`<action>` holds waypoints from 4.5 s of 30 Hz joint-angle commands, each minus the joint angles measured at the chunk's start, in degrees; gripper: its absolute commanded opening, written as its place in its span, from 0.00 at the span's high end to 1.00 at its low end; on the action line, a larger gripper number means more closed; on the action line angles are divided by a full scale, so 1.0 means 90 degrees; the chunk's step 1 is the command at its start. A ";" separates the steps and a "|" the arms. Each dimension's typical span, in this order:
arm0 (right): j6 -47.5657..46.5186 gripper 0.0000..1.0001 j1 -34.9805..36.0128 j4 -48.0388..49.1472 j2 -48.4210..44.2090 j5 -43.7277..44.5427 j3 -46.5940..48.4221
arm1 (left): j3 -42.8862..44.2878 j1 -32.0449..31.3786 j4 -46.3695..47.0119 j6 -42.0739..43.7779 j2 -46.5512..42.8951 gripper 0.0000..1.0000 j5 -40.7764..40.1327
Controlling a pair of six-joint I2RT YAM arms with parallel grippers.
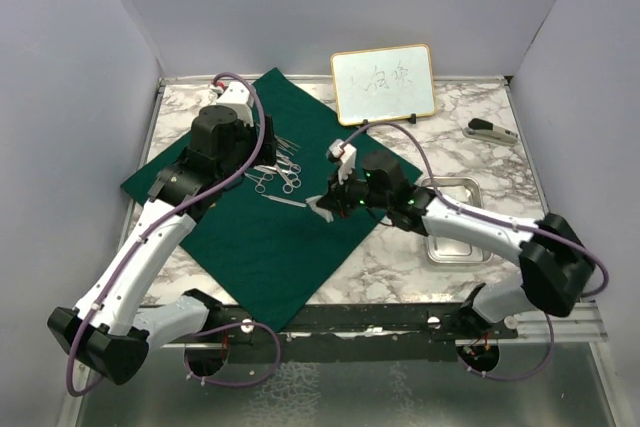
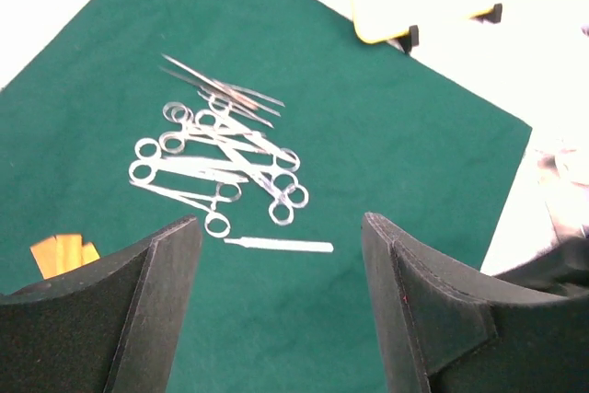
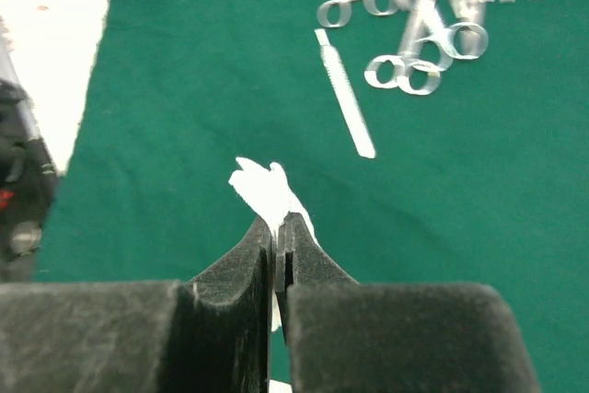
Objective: Prepare the surgical pack
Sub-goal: Pick up the medical item from the surgical kit, then place the medical item in the container.
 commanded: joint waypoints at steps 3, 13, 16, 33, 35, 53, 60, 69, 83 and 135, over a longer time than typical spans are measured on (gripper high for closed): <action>-0.0631 0.99 -0.0282 -0.0319 -0.1452 0.3469 -0.0749 | -0.0394 0.0196 0.1686 0.0339 -0.0021 0.25 -0.0424; 0.1587 0.99 -0.4526 -0.1154 -0.2240 0.1477 -0.1189 | -0.1157 0.0439 0.2214 0.0486 -0.0220 0.25 0.0058; 0.2112 0.99 -0.5367 -0.1071 -0.2084 0.0833 -0.1327 | -0.1273 0.0435 0.2253 0.0479 -0.0300 0.25 0.0151; 0.5208 0.99 -0.5516 0.1456 -0.2391 0.2423 -0.3621 | -0.1447 0.0376 0.2342 0.0422 -0.0346 0.25 0.0435; 0.5285 0.99 -0.5521 0.1314 -0.2279 0.2402 -0.3600 | -0.1425 0.0378 0.2335 0.0414 -0.0291 0.25 0.0505; 0.5207 0.99 -0.5542 0.0679 -0.2098 0.3267 -0.3875 | -0.1442 0.0376 0.2331 0.0455 -0.0281 0.25 0.0520; 0.4934 0.99 -0.5542 0.0601 -0.2329 0.3425 -0.4013 | -0.1456 0.0376 0.2321 0.0468 -0.0291 0.25 0.0516; 0.3322 0.99 -0.5546 0.1826 -0.2632 0.2314 -0.4112 | -0.1464 0.0376 0.2342 0.0468 -0.0292 0.25 0.0570; 0.3886 0.99 -0.5550 0.3025 -0.1689 0.2259 -0.3932 | -0.1485 0.0381 0.2348 0.0480 -0.0321 0.25 0.0607; 0.4422 0.99 -0.5600 0.2401 -0.0827 0.3628 -0.3682 | -0.1504 0.0356 0.2364 0.0533 -0.0292 0.25 0.0720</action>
